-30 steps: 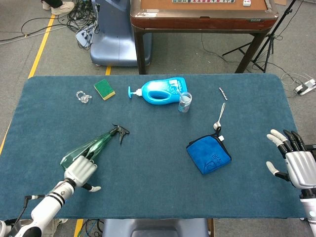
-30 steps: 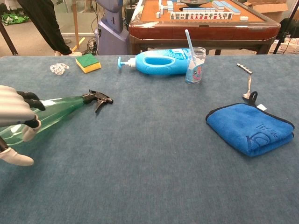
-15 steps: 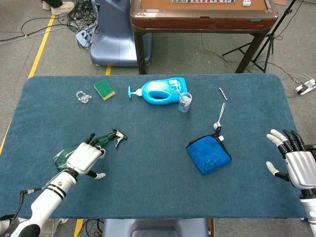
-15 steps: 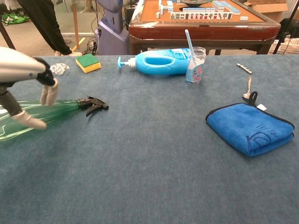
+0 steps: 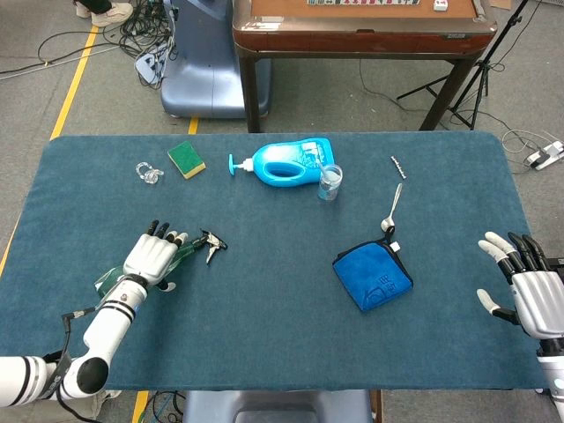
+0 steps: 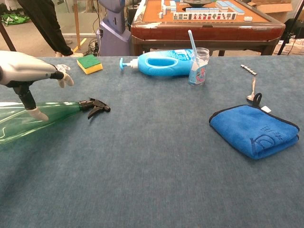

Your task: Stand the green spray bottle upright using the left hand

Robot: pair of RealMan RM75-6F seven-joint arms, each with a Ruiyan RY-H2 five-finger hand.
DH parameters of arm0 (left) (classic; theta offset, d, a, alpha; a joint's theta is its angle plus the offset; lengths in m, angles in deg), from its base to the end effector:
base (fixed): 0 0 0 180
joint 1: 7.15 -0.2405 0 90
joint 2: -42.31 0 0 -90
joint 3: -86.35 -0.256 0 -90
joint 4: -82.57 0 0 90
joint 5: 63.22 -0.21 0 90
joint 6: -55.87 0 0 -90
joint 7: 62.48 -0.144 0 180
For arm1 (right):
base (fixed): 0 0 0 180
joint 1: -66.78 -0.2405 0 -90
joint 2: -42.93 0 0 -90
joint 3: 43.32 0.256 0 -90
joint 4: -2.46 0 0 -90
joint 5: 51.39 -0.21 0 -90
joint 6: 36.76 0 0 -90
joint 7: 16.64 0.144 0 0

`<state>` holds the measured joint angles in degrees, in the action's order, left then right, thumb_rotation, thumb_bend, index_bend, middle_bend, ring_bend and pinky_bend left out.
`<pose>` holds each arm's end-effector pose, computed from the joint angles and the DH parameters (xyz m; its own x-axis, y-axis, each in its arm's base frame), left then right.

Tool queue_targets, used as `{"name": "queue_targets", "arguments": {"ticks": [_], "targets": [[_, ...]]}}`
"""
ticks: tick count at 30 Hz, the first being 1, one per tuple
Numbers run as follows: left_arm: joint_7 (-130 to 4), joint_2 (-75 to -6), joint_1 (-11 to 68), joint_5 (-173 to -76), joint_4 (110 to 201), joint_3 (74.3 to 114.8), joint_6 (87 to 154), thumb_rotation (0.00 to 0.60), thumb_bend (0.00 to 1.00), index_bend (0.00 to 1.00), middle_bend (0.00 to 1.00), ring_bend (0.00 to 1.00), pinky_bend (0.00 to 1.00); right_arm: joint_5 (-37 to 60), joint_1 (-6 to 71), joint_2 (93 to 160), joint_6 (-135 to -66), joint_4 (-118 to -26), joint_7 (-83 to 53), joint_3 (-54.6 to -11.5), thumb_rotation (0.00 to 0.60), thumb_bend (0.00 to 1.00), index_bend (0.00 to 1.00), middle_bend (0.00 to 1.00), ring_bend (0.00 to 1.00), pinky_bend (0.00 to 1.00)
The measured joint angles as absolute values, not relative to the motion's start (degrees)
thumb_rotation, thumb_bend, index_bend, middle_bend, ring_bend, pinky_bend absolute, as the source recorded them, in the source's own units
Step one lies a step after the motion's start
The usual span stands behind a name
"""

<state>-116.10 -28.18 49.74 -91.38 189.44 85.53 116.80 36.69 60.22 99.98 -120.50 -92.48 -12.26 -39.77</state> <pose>-0.1534 0.3361 0.0507 0.7943 0.3442 0.5006 0.5998 -0.3134 -0.7362 -0.3000 -0.1923 0.1905 0.4000 0.0005 0.9165 -0.9141 -0.0733 0.3989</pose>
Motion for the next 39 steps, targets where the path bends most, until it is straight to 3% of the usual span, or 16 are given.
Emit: {"name": "queue_targets", "arguments": {"ticks": [7,13,25,36,39], "targets": [[-125.4,-33.2,55.1,-77.0,185.0,86.2,117.7,0.322,0.10,0.18,0.16,0.01,0.00,36.6,60.3,100.0,-120.5,-92.0,-11.7,-39.8,0.600,0.28,0.19,0.15,0.00,0.00],[-130.9,-37.0,58.9,-68.5,181.1,86.9,119.8,0.253,0.10,0.21,0.18,0.02,0.00,36.5,60.5,100.0,-120.6,-91.6,-11.3,-39.8,0.600,0.28,0.19,0.15,0.00,0.00],[-136.8,-40.2,61.2,-59.3,175.8,87.6,121.4,0.241,0.10,0.27,0.26,0.09,0.00,36.2,60.5,99.9,-120.2,-91.2,-10.8,-39.8,0.600,0.28,0.19,0.15,0.00,0.00],[-138.5,-42.3,60.8,-59.4,173.8,88.0,121.6,0.241,0.10,0.35,0.34,0.18,0.00,36.3,60.5,99.9,-120.2,-91.4,-11.1,-39.9,0.600,0.28,0.19,0.15,0.01,0.00],[-138.7,-43.1,60.6,-60.0,172.9,88.1,121.7,0.242,0.14,0.37,0.36,0.20,0.00,36.2,60.6,99.8,-120.2,-91.5,-11.2,-39.9,0.600,0.28,0.19,0.15,0.00,0.00]]}}
